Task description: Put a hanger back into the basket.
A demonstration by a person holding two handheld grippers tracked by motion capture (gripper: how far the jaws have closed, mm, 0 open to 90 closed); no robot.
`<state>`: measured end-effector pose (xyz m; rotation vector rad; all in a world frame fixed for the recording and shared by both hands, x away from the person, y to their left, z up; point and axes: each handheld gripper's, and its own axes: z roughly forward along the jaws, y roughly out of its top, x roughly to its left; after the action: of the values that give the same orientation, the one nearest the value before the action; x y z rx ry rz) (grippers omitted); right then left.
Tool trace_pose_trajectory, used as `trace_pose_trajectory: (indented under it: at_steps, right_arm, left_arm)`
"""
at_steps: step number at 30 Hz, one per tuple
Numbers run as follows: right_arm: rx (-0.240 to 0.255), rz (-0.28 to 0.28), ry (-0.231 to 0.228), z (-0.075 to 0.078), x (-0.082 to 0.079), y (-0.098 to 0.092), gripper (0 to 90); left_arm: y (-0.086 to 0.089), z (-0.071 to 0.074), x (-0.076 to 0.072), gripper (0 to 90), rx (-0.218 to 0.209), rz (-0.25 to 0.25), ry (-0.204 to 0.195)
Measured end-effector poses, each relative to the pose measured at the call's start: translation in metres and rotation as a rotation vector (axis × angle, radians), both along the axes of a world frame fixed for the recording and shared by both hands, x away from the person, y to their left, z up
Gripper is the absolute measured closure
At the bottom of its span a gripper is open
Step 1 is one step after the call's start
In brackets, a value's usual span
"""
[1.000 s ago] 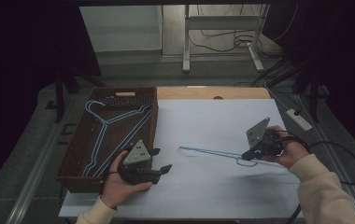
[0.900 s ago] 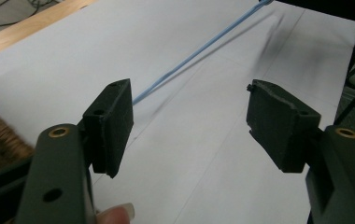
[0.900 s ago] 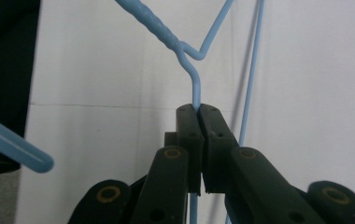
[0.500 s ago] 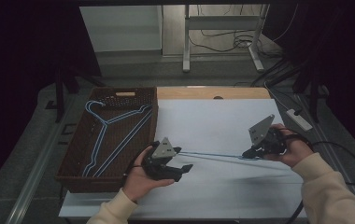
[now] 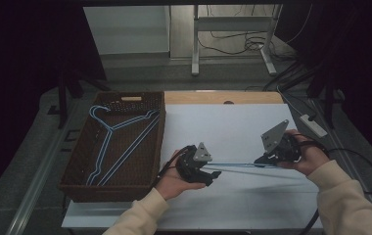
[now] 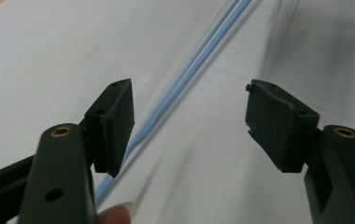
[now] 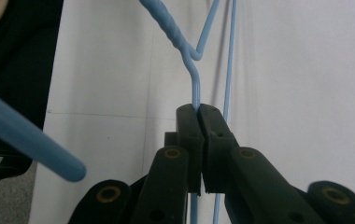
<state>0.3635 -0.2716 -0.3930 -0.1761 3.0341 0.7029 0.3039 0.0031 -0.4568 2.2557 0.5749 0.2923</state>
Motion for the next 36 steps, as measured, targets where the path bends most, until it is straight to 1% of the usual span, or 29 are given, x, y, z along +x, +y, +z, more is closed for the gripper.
trace_pose_trajectory:
  at_steps: [2, 4, 6, 9, 10, 12, 15, 19, 20, 22, 24, 25, 27, 28, 29, 30, 31, 32, 33, 34, 36]
  right_arm:
    - [0.005, 0.005, -0.002, 0.0, 0.0, 0.001, 88.6]
    - [0.011, 0.01, 0.0, 0.0, 0.0, 0.002, 88.6]
    - [0.012, 0.012, 0.004, 0.0, 0.0, 0.002, 88.6]
    - [0.011, 0.011, 0.002, 0.0, 0.0, 0.001, 88.6]
    - [0.013, 0.012, 0.0, 0.0, 0.0, 0.002, 88.5]
    - [0.013, 0.013, 0.0, 0.0, 0.0, 0.002, 88.6]
    - [0.022, 0.007, -0.004, 0.0, 0.001, 0.001, 88.5]
    - [0.042, -0.014, -0.004, 0.0, 0.004, -0.001, 88.4]
    - [0.047, -0.017, -0.005, 0.0, 0.005, -0.001, 88.3]
    - [0.06, -0.041, -0.006, -0.001, 0.007, -0.002, 88.1]
    - [0.08, -0.069, -0.002, -0.005, 0.01, -0.003, 87.3]
    - [0.08, -0.069, -0.002, -0.005, 0.01, -0.003, 87.3]
    - [0.113, -0.098, 0.003, -0.009, 0.012, -0.004, 86.4]
    - [0.121, -0.114, 0.002, -0.009, 0.012, -0.004, 84.6]
    - [0.147, -0.151, -0.003, -0.01, 0.013, -0.005, 79.8]
    - [0.189, -0.213, -0.01, -0.012, 0.013, -0.007, 75.0]
    - [0.189, -0.213, -0.01, -0.012, 0.013, -0.007, 75.0]
    - [0.203, -0.231, -0.01, -0.012, 0.014, -0.008, 72.1]
    - [0.224, -0.278, -0.016, -0.013, 0.014, -0.01, 65.9]
    - [0.247, -0.319, -0.015, -0.012, 0.015, -0.012, 62.4]
    - [0.31, -0.383, -0.015, -0.012, 0.015, -0.017, 56.8]
  left_arm:
    - [-0.007, -0.003, 0.003, 35.4, 0.013, -0.021, -0.007]
    - [-0.013, -0.006, 0.006, 38.0, 0.038, -0.037, -0.021]
    - [-0.017, -0.008, 0.007, 42.4, 0.051, -0.036, -0.028]
    - [-0.019, -0.012, 0.01, 55.5, 0.074, -0.044, -0.03]
    - [-0.019, -0.012, 0.01, 63.8, 0.08, -0.045, -0.026]
    - [-0.018, -0.012, 0.01, 74.5, 0.089, -0.046, -0.03]
    - [-0.018, -0.01, 0.006, 79.0, 0.116, -0.075, -0.06]
    - [-0.019, -0.006, -0.001, 84.4, 0.154, -0.112, -0.087]
    - [-0.02, -0.005, -0.003, 85.5, 0.156, -0.118, -0.088]
    - [-0.02, -0.004, -0.006, 87.5, 0.157, -0.125, -0.091]
    - [-0.018, -0.001, -0.008, 87.9, 0.147, -0.115, -0.082]
    - [-0.016, 0.0, -0.008, 87.9, 0.144, -0.11, -0.08]
    - [-0.013, 0.002, -0.008, 87.9, 0.132, -0.097, -0.066]
    - [-0.011, 0.004, -0.009, 87.9, 0.12, -0.086, -0.054]
    - [-0.009, 0.005, -0.009, 88.0, 0.113, -0.079, -0.049]
    - [-0.007, 0.007, -0.01, 88.0, 0.104, -0.072, -0.044]
    - [-0.006, 0.007, -0.011, 88.0, 0.097, -0.066, -0.04]
    - [-0.003, 0.009, -0.012, 88.0, 0.087, -0.058, -0.035]
    - [-0.001, 0.01, -0.012, 88.0, 0.078, -0.05, -0.028]
    - [0.001, 0.011, -0.012, 88.0, 0.07, -0.042, -0.022]
    - [0.005, 0.012, -0.013, 88.1, 0.047, -0.029, -0.013]
